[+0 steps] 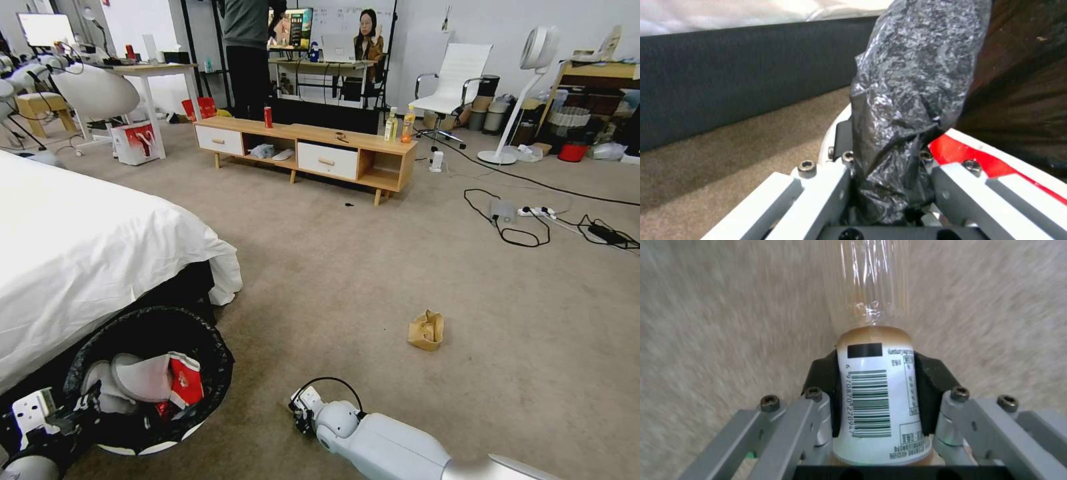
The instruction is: Pick up the trash bin and place the garbage on the floor into it.
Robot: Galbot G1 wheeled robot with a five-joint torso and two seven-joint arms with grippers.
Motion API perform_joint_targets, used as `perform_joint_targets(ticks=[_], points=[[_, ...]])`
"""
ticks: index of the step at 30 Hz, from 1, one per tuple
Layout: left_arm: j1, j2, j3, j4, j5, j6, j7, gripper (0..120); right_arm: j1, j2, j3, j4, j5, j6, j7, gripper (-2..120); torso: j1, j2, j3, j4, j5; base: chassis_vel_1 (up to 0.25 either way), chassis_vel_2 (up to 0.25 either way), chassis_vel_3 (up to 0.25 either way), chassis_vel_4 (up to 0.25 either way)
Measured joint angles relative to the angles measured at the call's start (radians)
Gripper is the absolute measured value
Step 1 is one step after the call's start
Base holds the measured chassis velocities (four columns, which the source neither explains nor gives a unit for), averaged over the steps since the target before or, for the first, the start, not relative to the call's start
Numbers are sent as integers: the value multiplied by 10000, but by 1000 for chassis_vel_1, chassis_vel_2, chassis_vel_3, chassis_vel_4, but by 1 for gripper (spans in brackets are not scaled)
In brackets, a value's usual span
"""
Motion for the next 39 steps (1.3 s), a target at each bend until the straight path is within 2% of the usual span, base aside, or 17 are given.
perform_joint_targets(ticks=[1, 3, 4, 6, 7, 9, 10, 12, 13, 14, 17, 22, 24, 29, 31, 34, 39], points=[[0, 0, 0, 0, 0, 0, 0, 5, 0, 0, 0, 0, 0, 0, 0, 30, 0, 0, 0, 0, 0, 0, 0, 0, 0], [-5, 75, 8, -2, -18, 46, -42, 5, 69, -604, 247, 1493, 505, 124, 588, 30, 0, -1, 0, -1, 0, 0, 0, 0, 0], [-5, 75, 8, -2, -18, 46, -42, 5, 69, -604, 247, 1493, 505, 124, 588, 30, 0, -1, 0, -1, 0, 0, 0, 0, 0], [-24, 112, 68, -28, -37, 80, -74, 5, 138, -1286, 683, 3077, 750, 177, 887, 30, 0, 0, 0, 3, 3, 0, 0, 0, 0], [-24, 112, 68, -28, -37, 80, -74, 5, 138, -1286, 683, 3077, 750, 177, 887, 30, 0, 0, 0, 3, 3, 0, 0, 0, 0], [-48, 132, 142, -65, -81, 118, -101, 5, 202, -2257, 1347, 4701, 984, 132, 1220, 30, 0, -1, 0, 0, 3, 0, 0, 0, 0], [-48, 132, 142, -65, -81, 118, -101, 5, 202, -2257, 1347, 4701, 984, 132, 1220, 30, 0, -1, 0, 0, 3, 0, 0, 0, 0], [-80, 166, 199, -96, -249, 191, -185, 5, 270, -3109, 1952, 6126, 1140, 87, 1466, 30, 0, -1, 0, -12, 0, 0, 0, 0, 0], [-81, 186, 221, -111, -287, 209, -192, 5, 305, -3393, 2204, 6748, 1221, 88, 1529, 30, 0, -1, 0, -9, 2, 0, 0, 0, 0], [-81, 186, 221, -111, -287, 209, -192, 5, 305, -3393, 2204, 6748, 1221, 88, 1529, 30, 0, -1, 0, -9, 2, 0, 0, 0, 0], [-49, 274, 268, -215, -397, 267, -236, 5, 434, -3983, 2842, 8430, 1808, 87, 1778, 30, 0, -1, -1, 3, 2, 0, 0, 0, 0], [-22, 369, 273, -320, -535, 338, -280, 5, 611, -4140, 3272, 9420, 2256, 214, 1813, 30, 0, -2, 0, -1, 2, 0, 0, 0, 0], [-14, 434, 274, -385, -623, 392, -303, 5, 971, -4102, 3498, 10183, 2801, 356, 1818, 30, 0, -3, 0, -2, 0, 0, 0, 0, 0], [-6, 454, 330, -461, -638, 430, -312, 5, 1659, -3895, 3541, 11009, 3794, 447, 1829, 30, 0, -3, -1, 2, -1, 0, 0, 0, 0], [-5, 443, 389, -524, -635, 460, -311, 5, 2271, -3631, 3288, 11467, 4742, 404, 2070, 30, 0, -3, -1, -1, -2, 0, 0, 0, 0], [-6, 424, 411, -575, -629, 478, -297, 5, 2755, -3334, 2883, 11686, 5438, 218, 2375, 30, 0, -3, -1, 1, -2, 0, 0, 0, 0], [-4, 397, 435, -639, -615, 498, -279, 5, 3239, -2911, 2062, 11629, 5971, 79, 2707, 30, 0, -3, -1, -1, -3, 0, 0, 0, 0]])
